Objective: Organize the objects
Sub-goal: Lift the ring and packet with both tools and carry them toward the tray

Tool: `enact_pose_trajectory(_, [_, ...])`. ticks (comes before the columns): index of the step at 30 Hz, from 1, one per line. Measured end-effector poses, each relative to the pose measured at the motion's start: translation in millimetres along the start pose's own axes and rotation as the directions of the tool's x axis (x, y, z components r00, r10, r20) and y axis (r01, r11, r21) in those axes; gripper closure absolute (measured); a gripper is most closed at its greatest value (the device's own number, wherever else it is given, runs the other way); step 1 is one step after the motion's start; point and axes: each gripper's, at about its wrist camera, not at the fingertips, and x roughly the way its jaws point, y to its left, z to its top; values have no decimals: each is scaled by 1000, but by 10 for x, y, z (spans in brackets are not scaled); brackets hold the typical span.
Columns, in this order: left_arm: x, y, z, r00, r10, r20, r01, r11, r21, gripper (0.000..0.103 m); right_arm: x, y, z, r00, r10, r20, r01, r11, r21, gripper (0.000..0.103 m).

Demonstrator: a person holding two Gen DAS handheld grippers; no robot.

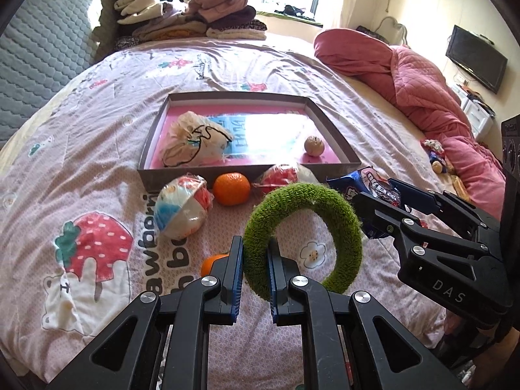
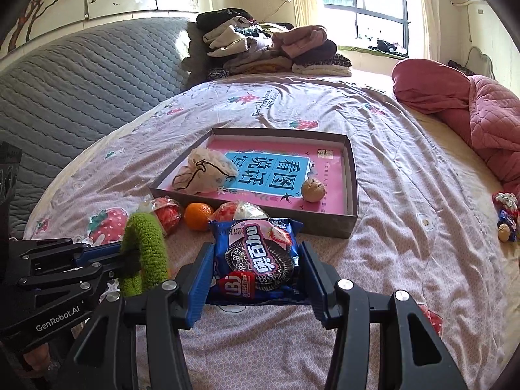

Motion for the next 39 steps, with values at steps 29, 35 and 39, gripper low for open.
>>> enact_pose_trajectory(29, [-67, 94, 342, 998, 19, 56, -18, 1000, -15, 90, -65, 41, 366, 998, -5, 64, 6, 1000, -9, 51])
enact_pose_trajectory(35, [-35, 120, 425, 998, 16, 59, -15, 1000, -17, 90, -37, 15, 464, 997, -11, 71, 12, 1000, -7, 51])
enact_pose_trajectory(39, [-9, 138, 487, 998, 17, 62, -16, 1000, -18, 90, -29, 2, 498, 997, -15, 74, 15, 1000, -8, 51])
